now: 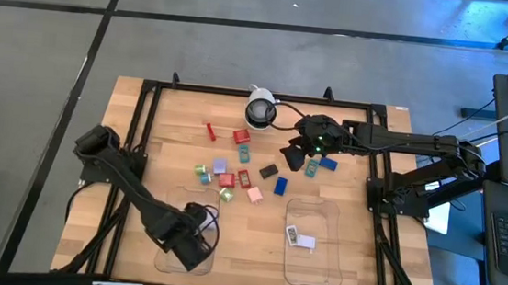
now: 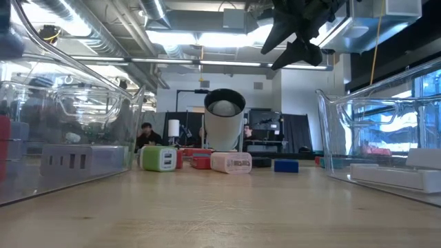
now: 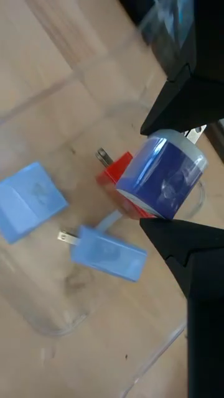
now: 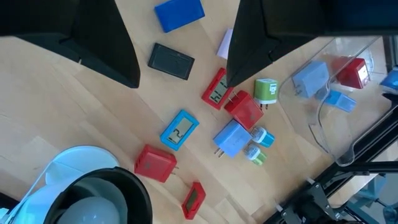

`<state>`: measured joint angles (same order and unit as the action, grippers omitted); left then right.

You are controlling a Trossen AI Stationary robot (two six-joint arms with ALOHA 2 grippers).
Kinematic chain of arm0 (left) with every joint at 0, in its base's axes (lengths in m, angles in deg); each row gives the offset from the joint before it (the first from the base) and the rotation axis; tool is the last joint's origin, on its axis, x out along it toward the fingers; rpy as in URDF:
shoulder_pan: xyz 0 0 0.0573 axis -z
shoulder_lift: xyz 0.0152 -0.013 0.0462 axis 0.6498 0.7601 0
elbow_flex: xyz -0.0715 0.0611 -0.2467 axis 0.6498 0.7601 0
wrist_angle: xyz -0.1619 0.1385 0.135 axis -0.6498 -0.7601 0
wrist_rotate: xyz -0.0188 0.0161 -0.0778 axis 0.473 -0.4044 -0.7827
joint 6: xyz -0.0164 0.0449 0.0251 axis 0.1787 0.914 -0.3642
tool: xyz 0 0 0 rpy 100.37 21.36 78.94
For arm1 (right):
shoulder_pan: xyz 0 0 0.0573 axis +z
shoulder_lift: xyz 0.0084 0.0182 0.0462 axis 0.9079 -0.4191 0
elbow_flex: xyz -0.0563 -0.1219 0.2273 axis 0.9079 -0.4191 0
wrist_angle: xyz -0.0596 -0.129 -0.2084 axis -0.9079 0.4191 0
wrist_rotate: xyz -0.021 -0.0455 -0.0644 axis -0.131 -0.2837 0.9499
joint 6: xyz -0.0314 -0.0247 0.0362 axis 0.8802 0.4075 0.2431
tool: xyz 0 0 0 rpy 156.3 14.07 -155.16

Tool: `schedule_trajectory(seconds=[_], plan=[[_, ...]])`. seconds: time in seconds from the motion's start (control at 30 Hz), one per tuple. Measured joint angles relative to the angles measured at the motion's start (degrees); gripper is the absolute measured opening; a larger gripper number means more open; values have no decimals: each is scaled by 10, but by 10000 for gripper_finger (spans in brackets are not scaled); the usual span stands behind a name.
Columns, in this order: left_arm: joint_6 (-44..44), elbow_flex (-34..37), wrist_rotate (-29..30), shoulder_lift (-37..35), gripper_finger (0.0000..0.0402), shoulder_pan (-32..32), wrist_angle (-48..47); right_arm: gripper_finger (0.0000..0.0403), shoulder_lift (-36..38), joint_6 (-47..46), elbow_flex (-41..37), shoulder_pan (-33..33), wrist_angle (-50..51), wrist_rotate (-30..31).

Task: Pick & Place Office items
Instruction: Put the violet charger adapter into the left transparent bin

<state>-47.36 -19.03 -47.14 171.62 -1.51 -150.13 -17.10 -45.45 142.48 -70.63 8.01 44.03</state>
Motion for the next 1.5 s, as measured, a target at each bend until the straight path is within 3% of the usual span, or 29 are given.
schedule_trajectory(seconds=[0.3,1.33,1.5], plan=[[18,0,-27,29,203,-10,-1,244,0,0,0,0,0,5],[21,1,25,40,203,-47,-24,244,0,25,0,0,0,4],[20,1,22,40,223,-47,-24,244,0,26,0,0,0,5]])
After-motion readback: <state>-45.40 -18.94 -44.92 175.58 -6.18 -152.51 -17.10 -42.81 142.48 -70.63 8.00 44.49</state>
